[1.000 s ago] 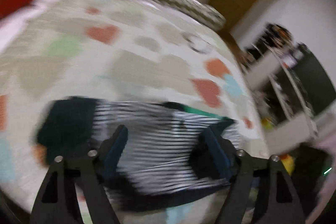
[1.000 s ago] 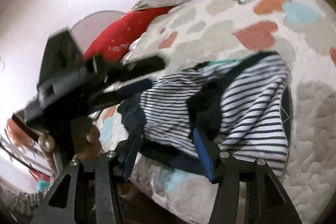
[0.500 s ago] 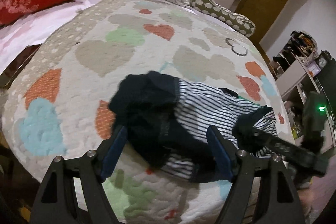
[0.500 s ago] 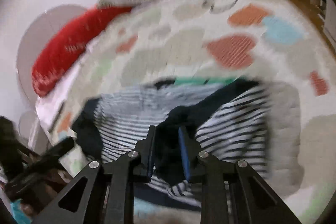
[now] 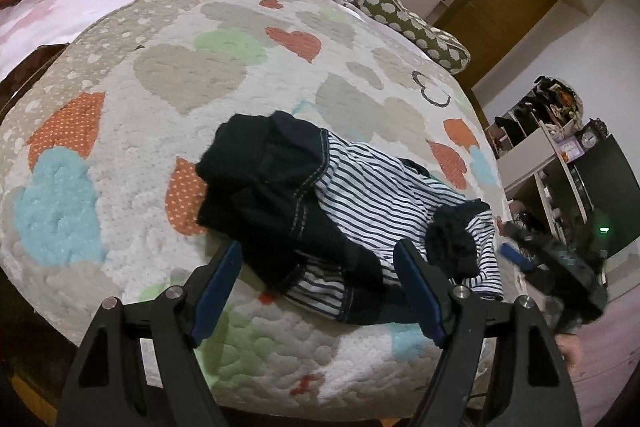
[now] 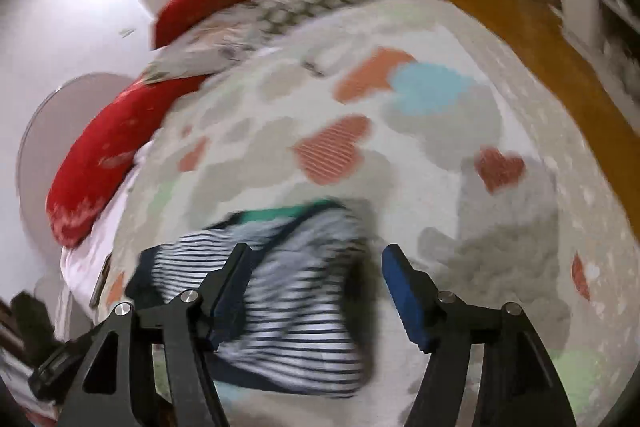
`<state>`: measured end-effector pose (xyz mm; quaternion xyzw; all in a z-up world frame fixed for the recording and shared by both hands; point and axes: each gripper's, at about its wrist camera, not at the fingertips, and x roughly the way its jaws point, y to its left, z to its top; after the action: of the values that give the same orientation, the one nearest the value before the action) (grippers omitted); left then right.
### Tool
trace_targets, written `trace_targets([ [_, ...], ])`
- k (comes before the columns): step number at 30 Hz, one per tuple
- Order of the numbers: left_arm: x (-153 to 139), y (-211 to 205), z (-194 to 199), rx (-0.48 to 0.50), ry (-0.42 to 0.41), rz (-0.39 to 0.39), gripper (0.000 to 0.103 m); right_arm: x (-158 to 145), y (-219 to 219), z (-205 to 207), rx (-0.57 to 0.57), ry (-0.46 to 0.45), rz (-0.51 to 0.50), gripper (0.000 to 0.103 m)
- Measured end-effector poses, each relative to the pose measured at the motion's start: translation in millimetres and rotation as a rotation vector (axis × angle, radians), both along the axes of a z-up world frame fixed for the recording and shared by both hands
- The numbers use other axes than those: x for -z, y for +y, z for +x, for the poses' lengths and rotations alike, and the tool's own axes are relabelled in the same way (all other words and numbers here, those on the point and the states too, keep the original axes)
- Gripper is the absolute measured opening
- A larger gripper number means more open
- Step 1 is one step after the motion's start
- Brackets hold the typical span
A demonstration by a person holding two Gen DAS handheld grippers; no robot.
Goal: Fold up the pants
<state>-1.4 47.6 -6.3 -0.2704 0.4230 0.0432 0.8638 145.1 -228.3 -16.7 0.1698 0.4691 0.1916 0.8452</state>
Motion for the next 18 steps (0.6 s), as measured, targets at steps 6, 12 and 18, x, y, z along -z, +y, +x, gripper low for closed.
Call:
trace_targets([
  [6, 6, -5, 4, -0.005, 0.037, 0.028, 0.077, 47, 16, 16, -0.095, 0.138, 0.177, 0.023],
  [12, 4, -8, 5, -0.02, 0.034, 0.053, 0.077, 9, -19, 18, 0.015, 0.019, 0.177, 0.011],
  [18, 11, -17, 11, 0.009, 0.056, 0.059, 0.077, -6, -24, 17, 0.031, 0.005, -0.076, 0.021],
])
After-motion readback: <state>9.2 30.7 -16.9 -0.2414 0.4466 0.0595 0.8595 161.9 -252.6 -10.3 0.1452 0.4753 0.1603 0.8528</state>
